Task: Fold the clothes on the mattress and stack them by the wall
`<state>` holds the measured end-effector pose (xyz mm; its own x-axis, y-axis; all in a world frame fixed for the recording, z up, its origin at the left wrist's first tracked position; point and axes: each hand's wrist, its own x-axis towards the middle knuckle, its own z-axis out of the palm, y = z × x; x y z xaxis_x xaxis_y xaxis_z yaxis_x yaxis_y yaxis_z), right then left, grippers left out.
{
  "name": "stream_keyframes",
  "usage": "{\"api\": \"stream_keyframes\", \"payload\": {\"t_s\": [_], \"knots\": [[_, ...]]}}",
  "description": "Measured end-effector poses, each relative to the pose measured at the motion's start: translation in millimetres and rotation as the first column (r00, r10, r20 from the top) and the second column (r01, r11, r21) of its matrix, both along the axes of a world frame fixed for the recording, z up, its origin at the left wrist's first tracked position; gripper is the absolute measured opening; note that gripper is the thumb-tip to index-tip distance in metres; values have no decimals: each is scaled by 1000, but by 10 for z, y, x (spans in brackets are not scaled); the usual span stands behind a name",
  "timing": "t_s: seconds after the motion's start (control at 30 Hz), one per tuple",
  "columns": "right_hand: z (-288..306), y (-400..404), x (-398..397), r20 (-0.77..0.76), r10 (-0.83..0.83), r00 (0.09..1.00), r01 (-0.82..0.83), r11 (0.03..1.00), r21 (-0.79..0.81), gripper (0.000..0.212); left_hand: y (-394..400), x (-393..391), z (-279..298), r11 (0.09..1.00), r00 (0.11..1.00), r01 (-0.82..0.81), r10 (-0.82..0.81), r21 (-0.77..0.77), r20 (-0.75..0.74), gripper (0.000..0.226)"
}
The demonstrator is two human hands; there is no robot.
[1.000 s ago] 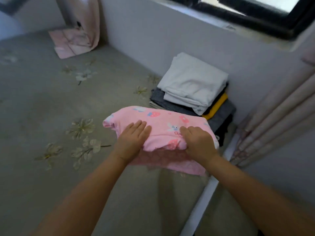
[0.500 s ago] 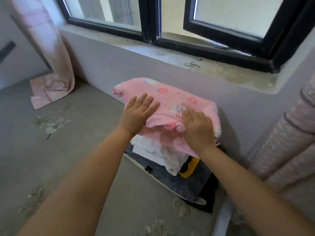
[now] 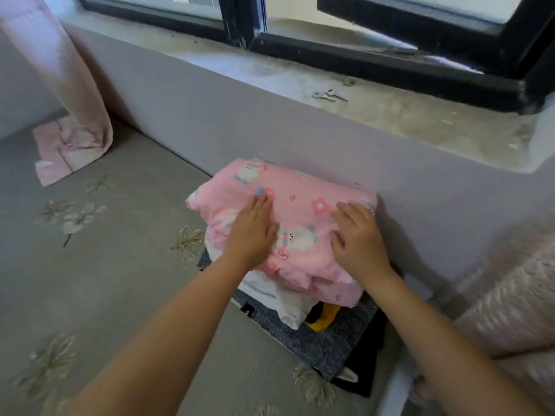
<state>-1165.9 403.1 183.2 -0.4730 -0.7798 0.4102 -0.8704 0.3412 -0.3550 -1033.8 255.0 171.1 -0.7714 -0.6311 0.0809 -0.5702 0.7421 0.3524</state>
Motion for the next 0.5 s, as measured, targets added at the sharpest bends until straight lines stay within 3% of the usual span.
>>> {"api": "stream_keyframes", "payload": {"t_s": [0.03,0.1,0.17,0.33,0.43,0.5], "knots": [[-11,-27,-51,-52,-18,999,23,994,109,40,28,-89,-19,1000,1000,2,-2,7,2,57],[-135,-67,-155,18,-61,998,52,938,343,51,71,-259,-73,1000,998,3,-3,-3,57,62],[-323,-65,-231,69,-70,995,33,897,441,58,84,-364,-155,999,992,-1,7,-49,128,64],[-626,2,-174,81,-61,995,9,848,531,61,139,-361,-398,998,960,-1,17,-57,279,64],[-510,39,-224,111,-12,994,-54,816,576,61,153,-397,-441,997,951,-8,29,-72,307,64],[-277,52,-293,217,-11,976,-86,897,434,58,139,-419,-458,997,951,-21,42,-72,306,64]]}}
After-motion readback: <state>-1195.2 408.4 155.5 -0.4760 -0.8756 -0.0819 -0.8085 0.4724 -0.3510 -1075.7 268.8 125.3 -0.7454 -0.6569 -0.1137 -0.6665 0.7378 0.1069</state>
